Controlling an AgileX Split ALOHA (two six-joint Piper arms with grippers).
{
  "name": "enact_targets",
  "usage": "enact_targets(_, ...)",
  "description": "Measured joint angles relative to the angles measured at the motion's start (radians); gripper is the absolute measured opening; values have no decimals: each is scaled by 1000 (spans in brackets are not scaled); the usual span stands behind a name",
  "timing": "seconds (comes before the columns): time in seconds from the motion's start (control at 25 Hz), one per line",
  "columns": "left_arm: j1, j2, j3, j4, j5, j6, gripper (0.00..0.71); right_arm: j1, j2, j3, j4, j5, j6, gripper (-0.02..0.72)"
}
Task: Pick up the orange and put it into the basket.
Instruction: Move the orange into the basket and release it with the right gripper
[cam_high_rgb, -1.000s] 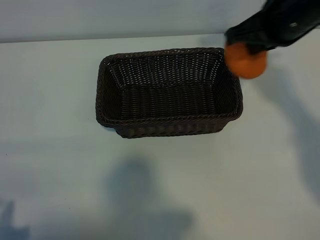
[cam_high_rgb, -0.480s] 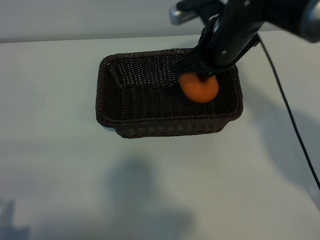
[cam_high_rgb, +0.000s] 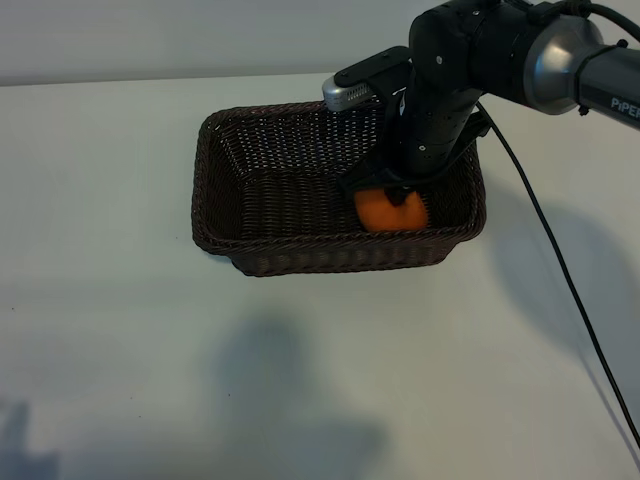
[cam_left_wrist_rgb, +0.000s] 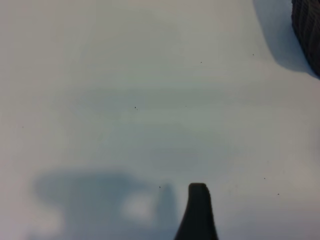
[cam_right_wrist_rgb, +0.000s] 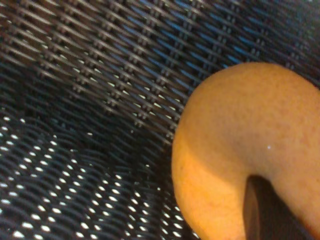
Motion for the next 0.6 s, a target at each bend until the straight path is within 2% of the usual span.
enact_targets(0.4, 0, 0, 0, 0, 0, 0, 592, 0, 7, 0, -2, -1, -3, 81)
enact_targets(0.52, 0, 0, 0, 0, 0, 0, 592, 0, 7, 0, -16, -1, -7, 129)
enact_targets(0.6, 0, 0, 0, 0, 0, 0, 592, 0, 7, 0, -24, 3, -8, 214)
